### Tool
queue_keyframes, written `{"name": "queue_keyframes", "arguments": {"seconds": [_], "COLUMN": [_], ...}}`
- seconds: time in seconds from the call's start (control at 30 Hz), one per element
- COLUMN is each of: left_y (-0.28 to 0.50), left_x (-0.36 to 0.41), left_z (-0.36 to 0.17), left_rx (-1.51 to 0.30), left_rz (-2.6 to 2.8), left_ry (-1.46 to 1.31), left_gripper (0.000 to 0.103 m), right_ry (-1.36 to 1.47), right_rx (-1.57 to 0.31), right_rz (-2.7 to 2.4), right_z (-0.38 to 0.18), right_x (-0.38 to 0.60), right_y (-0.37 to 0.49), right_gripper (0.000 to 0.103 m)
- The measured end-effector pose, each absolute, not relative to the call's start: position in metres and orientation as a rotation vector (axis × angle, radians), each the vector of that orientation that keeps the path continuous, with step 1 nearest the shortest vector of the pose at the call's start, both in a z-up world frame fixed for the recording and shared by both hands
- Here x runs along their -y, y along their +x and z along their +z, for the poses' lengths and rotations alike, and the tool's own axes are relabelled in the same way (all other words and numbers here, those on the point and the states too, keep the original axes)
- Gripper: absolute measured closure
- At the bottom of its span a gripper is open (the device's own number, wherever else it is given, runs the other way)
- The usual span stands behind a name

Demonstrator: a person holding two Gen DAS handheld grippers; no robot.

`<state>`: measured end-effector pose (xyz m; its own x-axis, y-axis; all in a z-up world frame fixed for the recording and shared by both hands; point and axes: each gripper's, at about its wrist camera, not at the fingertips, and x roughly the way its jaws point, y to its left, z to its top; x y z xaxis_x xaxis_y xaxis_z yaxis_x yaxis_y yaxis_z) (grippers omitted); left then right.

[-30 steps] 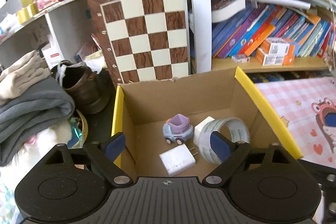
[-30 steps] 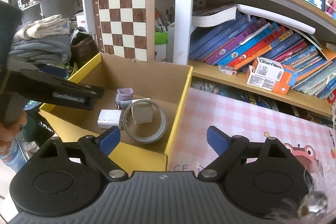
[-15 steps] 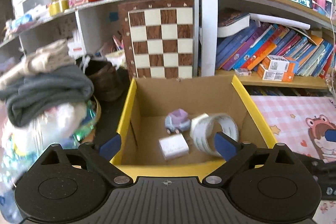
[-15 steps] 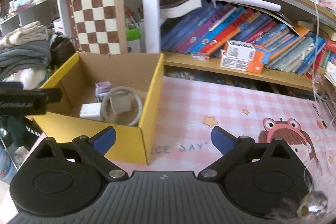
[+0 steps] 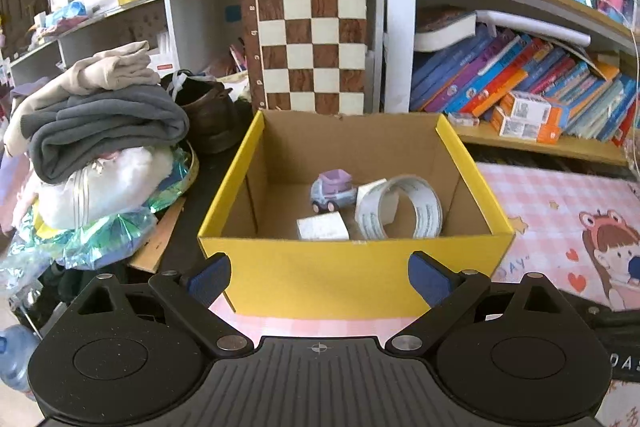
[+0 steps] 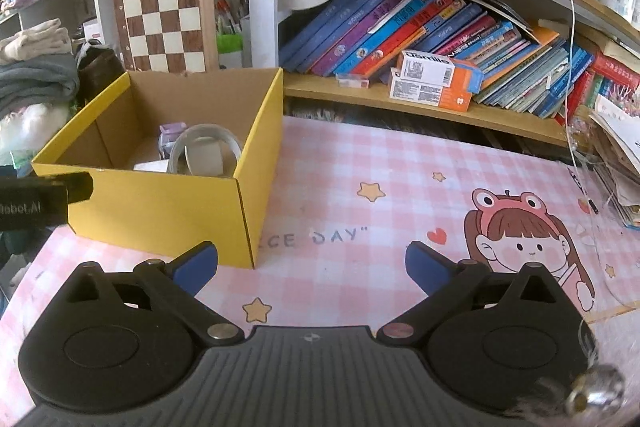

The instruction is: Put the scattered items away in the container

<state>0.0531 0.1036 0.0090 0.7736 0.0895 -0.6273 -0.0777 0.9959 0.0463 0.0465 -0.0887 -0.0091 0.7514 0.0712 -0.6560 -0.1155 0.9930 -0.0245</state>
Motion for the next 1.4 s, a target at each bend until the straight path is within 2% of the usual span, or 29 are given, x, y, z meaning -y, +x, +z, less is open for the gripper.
{"name": "queue_keyframes", "arguments": {"seconds": [0.3, 0.43, 1.4], "left_y": [0.049, 0.048, 0.053], "left_x": [-0.09, -0.086, -0.082], "left_z": [0.005, 0.006, -0.001], "left_rx": [-0.703, -0.699, -0.74], "left_rz": [0.053, 0.04, 0.026], "left_ry": [0.05, 0.055, 0.034], "left_gripper": [0.006, 0.002, 0.002], "right_ry": [-0.076, -0.082, -0.081], "right_rx": [-0.711, -0.71, -0.725], "right_rz": [0.069, 0.063, 0.037], "right_z": [-0.008, -0.008, -0.01], "right_x": [0.089, 0.089, 0.091], "right_y": [0.045, 0.044, 0.047], "right_gripper": [0.0, 0.0, 0.0]}}
